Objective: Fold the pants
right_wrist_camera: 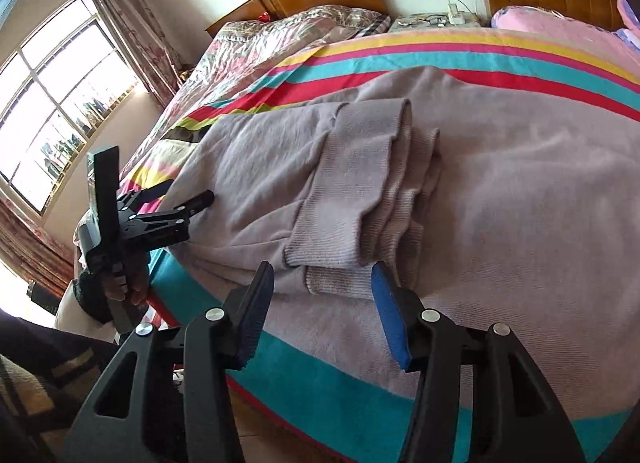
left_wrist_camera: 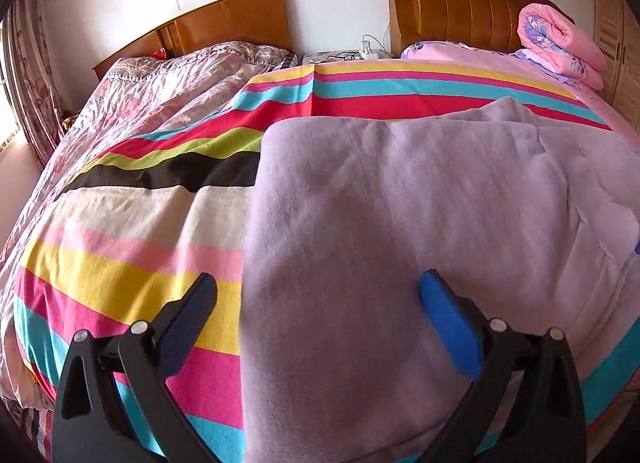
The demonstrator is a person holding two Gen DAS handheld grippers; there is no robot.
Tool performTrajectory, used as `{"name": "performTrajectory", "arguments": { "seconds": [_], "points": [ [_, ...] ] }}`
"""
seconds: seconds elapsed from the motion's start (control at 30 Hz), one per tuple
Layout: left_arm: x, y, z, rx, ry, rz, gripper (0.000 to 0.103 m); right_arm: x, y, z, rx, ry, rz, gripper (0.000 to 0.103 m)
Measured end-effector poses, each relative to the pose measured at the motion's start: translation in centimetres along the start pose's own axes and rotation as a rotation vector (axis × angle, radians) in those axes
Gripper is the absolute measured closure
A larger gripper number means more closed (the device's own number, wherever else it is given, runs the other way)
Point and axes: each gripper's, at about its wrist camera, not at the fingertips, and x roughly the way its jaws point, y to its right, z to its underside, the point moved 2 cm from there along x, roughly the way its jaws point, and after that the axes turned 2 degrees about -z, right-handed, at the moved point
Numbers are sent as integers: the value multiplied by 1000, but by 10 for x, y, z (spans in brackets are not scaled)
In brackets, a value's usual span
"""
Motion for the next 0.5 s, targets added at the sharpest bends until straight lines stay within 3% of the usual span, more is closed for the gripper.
{"name": "performTrajectory", "arguments": {
  "seconds": [0.27, 0.33, 0.5],
  "points": [
    [-2, -3, 1, -21, -1, 26, 2, 15, -4, -22, 1, 41, -6, 72],
    [-3, -3, 1, -21, 2, 26, 2, 20, -1, -24, 6, 41, 13, 92],
    [-18, -5, -1, -10, 45, -2, 2, -4, -21, -27, -64, 109, 70, 95]
  ]
}}
